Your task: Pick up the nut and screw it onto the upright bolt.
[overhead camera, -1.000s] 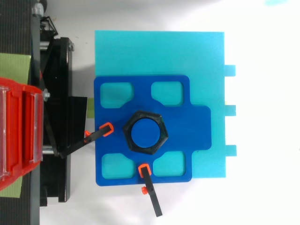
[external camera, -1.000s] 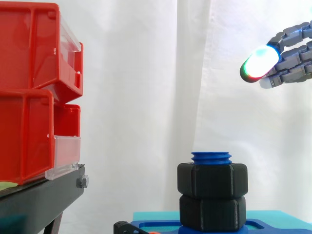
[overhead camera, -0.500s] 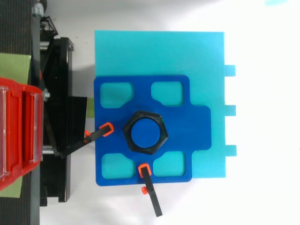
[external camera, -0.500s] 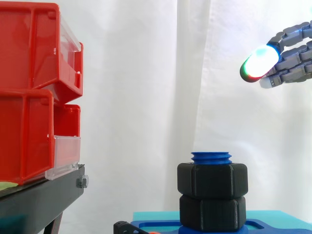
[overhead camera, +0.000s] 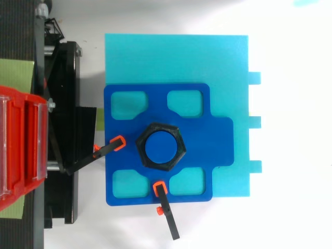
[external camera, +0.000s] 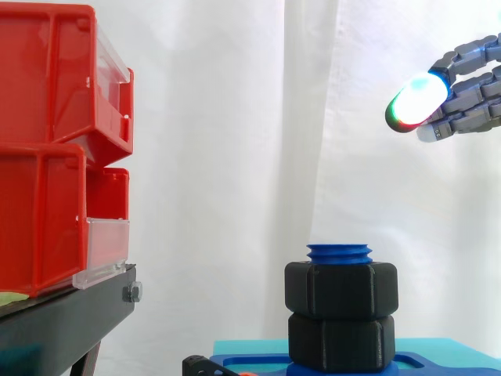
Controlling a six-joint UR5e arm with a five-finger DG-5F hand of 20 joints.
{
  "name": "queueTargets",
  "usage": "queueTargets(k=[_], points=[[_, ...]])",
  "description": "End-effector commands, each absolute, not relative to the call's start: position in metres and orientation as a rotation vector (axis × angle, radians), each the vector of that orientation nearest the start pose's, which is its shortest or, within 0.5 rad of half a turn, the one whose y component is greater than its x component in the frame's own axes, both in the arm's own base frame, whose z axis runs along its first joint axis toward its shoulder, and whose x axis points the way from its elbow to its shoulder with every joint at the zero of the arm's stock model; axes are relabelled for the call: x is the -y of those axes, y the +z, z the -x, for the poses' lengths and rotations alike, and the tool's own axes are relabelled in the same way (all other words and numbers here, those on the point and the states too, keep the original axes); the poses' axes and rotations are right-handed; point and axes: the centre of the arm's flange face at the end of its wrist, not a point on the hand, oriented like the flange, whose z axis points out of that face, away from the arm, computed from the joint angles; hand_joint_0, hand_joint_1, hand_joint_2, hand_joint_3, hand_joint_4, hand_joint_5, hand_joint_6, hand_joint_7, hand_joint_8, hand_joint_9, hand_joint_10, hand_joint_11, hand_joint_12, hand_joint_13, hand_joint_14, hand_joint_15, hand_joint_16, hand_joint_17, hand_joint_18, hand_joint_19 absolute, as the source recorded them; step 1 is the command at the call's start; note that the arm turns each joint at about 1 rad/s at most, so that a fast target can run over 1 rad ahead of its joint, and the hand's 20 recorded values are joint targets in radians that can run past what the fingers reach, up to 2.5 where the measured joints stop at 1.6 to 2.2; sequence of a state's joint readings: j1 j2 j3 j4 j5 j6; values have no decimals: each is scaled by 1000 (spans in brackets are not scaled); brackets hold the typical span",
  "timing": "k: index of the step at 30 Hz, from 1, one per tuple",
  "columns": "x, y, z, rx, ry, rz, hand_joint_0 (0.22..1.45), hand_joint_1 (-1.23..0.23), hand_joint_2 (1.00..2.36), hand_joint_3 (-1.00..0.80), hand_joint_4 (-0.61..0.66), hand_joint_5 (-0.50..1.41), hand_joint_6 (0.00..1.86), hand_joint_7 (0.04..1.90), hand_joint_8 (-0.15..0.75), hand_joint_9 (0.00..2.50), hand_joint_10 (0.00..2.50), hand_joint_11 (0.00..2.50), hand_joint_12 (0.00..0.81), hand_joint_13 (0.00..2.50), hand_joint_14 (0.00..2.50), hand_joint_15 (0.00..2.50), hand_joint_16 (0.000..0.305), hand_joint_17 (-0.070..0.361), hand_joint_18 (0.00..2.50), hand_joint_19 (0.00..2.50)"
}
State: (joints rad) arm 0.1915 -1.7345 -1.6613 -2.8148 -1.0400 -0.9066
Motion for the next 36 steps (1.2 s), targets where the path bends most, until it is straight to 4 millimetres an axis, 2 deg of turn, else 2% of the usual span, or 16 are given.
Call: queueTargets(k=[1,4,7,10,12,17,20,23,26,29,32,36], points=[[77,390,-567,-1315,289,-754,475,-281,1000,-500,41,-229,501,635,178,194,0,0,321,190,0,0,39,89,0,0],[77,391,-567,-1313,290,-754,474,-286,1000,-500,46,-229,502,677,179,195,0,0,321,190,0,0,40,89,0,0],[77,390,-567,-1315,289,-754,474,-289,1000,-500,50,-226,501,630,180,206,0,0,319,199,0,0,40,90,0,0],[77,390,-567,-1315,289,-754,475,-291,1000,-500,58,-226,502,686,180,204,0,0,319,199,0,0,40,89,0,0],[77,390,-567,-1315,289,-754,475,-291,1000,-500,55,-225,501,636,180,203,0,0,319,201,0,0,40,89,0,0],[77,390,-567,-1315,289,-754,476,-292,1000,-500,59,-226,501,682,176,168,0,0,318,191,0,0,39,89,0,0],[77,390,-567,-1315,289,-754,475,-292,1000,-500,55,-225,501,634,177,178,0,0,318,196,0,0,40,89,0,0],[77,391,-567,-1313,290,-754,475,-295,1000,-500,62,-226,501,685,177,177,0,0,318,194,0,0,39,89,0,0],[77,390,-567,-1315,289,-754,475,-297,1000,-500,60,-224,501,632,180,203,0,0,320,205,0,0,40,90,0,0],[77,390,-567,-1315,289,-754,475,-299,1000,-500,67,-224,501,689,180,202,0,0,319,204,0,0,40,89,0,0],[77,390,-567,-1315,289,-754,475,-300,1000,-500,66,-222,501,626,185,216,0,0,318,210,0,0,40,90,0,0],[77,391,-567,-1313,290,-754,476,-303,1000,-500,69,-223,501,682,184,210,0,0,317,209,0,0,39,89,0,0]])
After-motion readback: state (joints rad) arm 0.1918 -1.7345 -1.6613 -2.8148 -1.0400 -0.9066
